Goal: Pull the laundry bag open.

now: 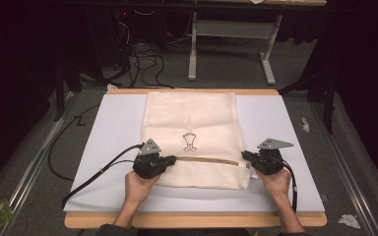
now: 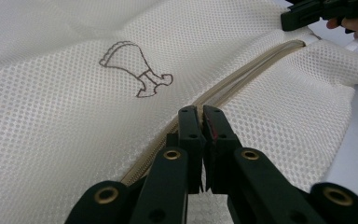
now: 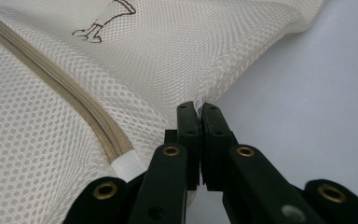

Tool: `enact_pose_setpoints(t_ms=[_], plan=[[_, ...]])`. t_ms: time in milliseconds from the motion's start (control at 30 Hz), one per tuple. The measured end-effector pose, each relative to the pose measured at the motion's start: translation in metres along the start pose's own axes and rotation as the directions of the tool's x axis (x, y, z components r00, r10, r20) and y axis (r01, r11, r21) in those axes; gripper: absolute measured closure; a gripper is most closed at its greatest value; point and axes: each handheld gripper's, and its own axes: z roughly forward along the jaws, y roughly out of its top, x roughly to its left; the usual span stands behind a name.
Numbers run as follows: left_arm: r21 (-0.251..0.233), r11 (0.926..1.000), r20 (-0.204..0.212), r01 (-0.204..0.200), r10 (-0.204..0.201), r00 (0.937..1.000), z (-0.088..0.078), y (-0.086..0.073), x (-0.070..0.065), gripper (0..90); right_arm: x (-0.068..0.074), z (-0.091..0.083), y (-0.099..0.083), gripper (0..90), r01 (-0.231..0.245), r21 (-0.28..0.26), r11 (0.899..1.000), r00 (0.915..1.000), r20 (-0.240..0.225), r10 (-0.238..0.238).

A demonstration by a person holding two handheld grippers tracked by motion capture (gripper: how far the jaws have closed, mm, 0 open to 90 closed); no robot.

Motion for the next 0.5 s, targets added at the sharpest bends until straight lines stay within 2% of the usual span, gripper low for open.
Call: enact_pose_setpoints(t_ms=[200, 267, 333, 500], plan=[[-0.004, 1.0, 0.001, 0.003, -0.003, 1.0, -0.002, 0.0, 0.002, 87.0, 0.001, 0.0, 0.001, 89.1, 0.008, 0.007, 1.0, 0.9999, 0.012, -0.008], [-0.011, 0.9997, 0.022, 0.024, -0.024, 0.9995, -0.006, -0.002, 0.006, 87.0, 0.001, 0.0, 0.001, 89.1, 0.007, 0.007, 1.0, 0.9999, 0.013, -0.007], [-0.013, 0.9995, 0.023, 0.03, -0.03, 0.9993, -0.007, -0.003, 0.007, 87.1, 0.001, -0.001, 0.001, 89.1, -0.002, 0.011, 1.0, 0.9999, 0.01, 0.002], [-0.027, 0.9992, 0.007, 0.028, -0.027, 0.9996, -0.015, -0.002, 0.009, 87.1, -0.002, -0.003, 0.003, 89.1, 0.002, 0.005, 1.0, 1.0, 0.009, -0.002]])
